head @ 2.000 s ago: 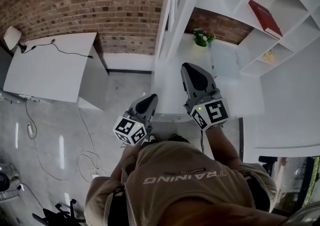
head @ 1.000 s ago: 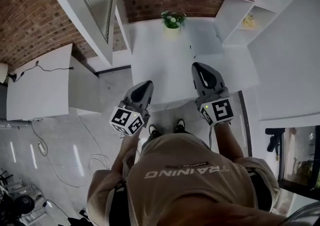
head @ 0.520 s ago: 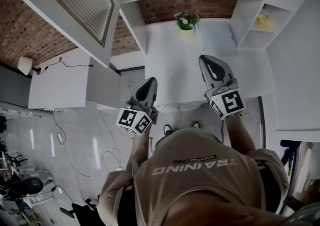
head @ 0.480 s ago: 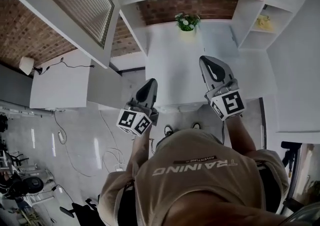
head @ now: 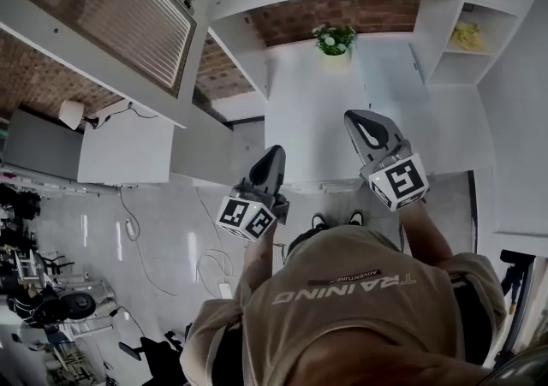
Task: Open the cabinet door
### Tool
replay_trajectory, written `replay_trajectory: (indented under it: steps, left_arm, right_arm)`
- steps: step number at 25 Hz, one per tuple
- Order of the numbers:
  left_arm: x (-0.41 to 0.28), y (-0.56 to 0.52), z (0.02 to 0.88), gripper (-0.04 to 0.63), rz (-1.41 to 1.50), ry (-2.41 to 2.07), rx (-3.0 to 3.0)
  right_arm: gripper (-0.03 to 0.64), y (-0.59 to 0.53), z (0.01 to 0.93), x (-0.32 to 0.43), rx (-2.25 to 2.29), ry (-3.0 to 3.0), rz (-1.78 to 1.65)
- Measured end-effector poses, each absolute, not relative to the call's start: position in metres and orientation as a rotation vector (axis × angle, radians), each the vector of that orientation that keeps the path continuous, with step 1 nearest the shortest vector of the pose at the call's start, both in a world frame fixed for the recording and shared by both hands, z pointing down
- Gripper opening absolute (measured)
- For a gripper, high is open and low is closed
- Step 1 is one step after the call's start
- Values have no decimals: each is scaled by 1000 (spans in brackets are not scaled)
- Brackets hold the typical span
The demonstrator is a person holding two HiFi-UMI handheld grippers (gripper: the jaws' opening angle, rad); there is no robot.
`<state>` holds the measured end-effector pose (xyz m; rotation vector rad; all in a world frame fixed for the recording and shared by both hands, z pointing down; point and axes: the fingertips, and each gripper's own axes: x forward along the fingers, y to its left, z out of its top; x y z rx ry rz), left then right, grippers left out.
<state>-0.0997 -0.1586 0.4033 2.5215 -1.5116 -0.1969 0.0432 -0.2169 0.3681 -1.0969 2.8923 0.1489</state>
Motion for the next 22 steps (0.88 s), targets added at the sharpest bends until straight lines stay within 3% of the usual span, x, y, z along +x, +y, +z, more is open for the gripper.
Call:
replay_trajectory:
  steps: [22]
  left_arm:
    - [-111, -153, 352, 8, -263, -1439, 2721]
  right_arm:
    - [14, -198, 352, 18, -1129, 2932, 197]
